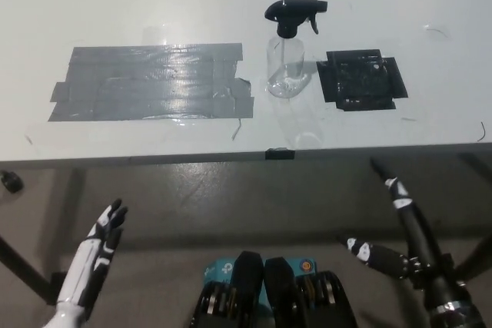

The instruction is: The robot grabs the black lid of the spray bottle on the desk and places it on the black area of the desk

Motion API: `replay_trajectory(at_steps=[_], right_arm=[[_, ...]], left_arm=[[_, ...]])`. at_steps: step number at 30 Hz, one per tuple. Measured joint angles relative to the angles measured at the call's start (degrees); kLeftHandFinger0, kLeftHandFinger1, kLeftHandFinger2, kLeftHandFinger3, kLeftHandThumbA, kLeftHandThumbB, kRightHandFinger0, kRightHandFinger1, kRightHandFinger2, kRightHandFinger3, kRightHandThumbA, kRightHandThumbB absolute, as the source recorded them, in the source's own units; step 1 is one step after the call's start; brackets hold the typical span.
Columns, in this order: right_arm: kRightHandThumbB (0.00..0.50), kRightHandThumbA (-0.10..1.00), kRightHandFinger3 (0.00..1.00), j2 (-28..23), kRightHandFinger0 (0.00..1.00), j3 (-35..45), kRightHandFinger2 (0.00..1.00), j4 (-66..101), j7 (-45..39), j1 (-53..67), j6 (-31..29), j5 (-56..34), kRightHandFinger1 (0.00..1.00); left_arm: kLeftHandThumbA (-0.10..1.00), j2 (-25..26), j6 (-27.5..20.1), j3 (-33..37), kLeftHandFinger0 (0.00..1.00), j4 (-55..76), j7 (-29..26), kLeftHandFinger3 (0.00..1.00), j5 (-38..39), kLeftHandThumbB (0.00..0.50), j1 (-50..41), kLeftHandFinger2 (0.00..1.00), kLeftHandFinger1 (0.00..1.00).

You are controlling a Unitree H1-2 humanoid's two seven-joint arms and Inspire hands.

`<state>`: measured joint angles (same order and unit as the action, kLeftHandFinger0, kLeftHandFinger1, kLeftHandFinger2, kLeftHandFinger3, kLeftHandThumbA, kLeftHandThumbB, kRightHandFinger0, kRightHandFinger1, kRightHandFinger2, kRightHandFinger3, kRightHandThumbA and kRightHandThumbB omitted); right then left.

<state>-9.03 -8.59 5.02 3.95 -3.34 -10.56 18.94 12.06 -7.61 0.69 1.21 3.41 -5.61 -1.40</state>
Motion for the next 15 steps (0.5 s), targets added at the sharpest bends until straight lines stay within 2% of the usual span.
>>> replay_trajectory(at_steps=[3,4,9,10,11,15], right_arm=[[0.346,0.94,1.0,0.36,1.0,1.18,1.0,6.95,0.39,0.22,0.02,2.28,1.0],[0.339,0.94,1.0,0.35,1.0,1.43,1.0,8.71,0.43,0.11,0.04,2.92,1.0],[0.365,1.0,1.0,0.2,1.0,3.2,1.0,17.29,-0.26,-4.41,2.34,8.27,1.0],[0.352,0.95,1.0,0.13,1.0,3.36,1.0,17.81,-0.56,-5.85,3.05,9.37,1.0],[0.351,0.94,1.0,-0.04,1.0,3.49,1.0,18.11,-1.05,-7.67,4.0,10.61,1.0],[0.376,0.88,1.0,-1.38,1.0,3.53,1.0,17.6,-3.38,-16.07,7.78,15.32,1.0]], left_arm=[[1.0,-1.01,0.05,1.29,1.0,2.06,0.72,1.0,0.66,0.242,0.82,1.0,1.0],[1.0,-1.22,0.06,1.57,1.0,2.54,0.89,1.0,0.69,0.245,0.97,1.0,1.0],[1.0,-2.34,0.13,2.93,1.0,3.88,1.22,1.0,0.66,0.273,1.9,1.0,1.0],[1.0,-2.4,0.14,3.06,1.0,3.87,1.22,1.0,0.64,0.307,2.03,1.0,1.0],[1.0,-2.43,0.17,3.31,1.0,3.87,1.23,1.0,0.55,0.321,2.22,1.0,1.0],[1.0,-2.43,0.4,3.93,1.0,3.86,1.26,1.0,0.07,0.321,2.67,1.0,1.0]])
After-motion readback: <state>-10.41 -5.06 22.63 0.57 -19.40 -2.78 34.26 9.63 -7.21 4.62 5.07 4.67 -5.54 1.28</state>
